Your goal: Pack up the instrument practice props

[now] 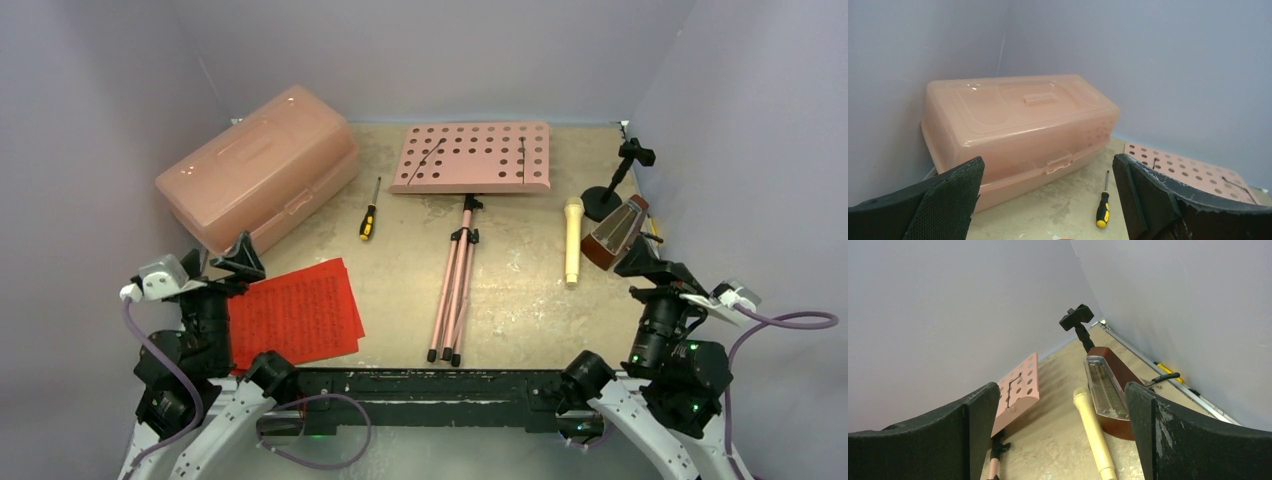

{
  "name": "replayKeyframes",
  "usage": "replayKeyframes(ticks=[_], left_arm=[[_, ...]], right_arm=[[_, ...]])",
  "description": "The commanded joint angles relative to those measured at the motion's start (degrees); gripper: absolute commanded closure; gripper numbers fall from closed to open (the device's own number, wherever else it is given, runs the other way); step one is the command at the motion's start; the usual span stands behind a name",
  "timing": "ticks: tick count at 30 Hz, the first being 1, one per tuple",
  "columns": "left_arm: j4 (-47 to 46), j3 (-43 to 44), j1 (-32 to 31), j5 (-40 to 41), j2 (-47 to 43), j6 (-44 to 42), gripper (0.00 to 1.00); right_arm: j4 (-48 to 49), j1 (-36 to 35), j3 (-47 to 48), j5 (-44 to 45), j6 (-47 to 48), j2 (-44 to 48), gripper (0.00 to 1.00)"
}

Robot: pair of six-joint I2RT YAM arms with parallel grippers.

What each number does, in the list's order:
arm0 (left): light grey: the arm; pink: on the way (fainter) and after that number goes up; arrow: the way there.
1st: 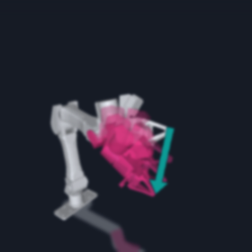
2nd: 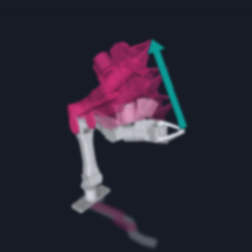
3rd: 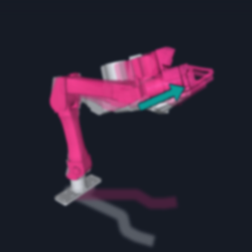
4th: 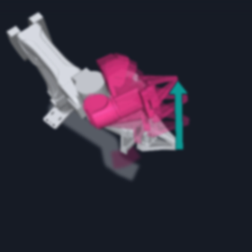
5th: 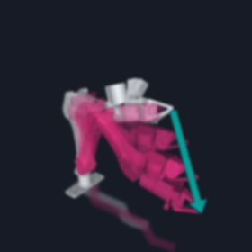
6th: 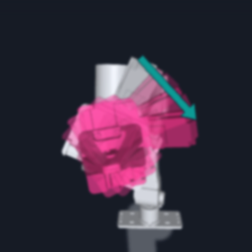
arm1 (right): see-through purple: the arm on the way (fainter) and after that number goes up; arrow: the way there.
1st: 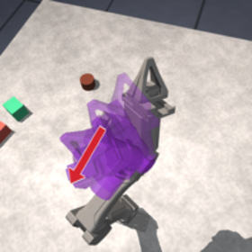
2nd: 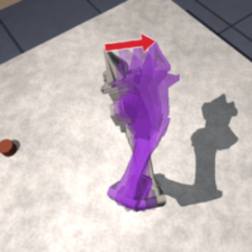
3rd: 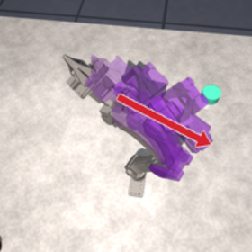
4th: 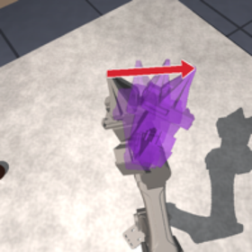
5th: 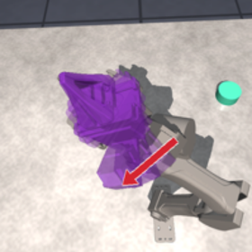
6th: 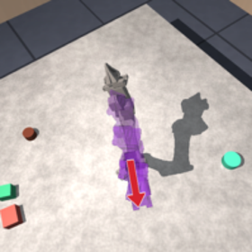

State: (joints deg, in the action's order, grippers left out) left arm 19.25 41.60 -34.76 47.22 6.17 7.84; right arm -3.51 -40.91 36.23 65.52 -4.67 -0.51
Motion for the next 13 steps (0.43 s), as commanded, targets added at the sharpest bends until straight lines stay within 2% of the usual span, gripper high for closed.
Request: replayKeyframes(ticks=[1,4,13], left_arm=[[-6.1,-2.3,1.8,-2.7,-5.0,-2.5,0.01],[-6.0,-2.1,2.2,-0.8,-5.4,-2.2,0.01],[-6.2,-2.3,3.0,-1.7,-5.8,-2.0,0.01]], right_arm=[[5.4,-0.1,-0.7,1.3,4.5,0.4,0.02],[5.6,-0.1,-0.9,1.2,4.4,0.4,0.02],[6.8,-0.1,-1.4,0.9,7.1,0.4,0.02]])
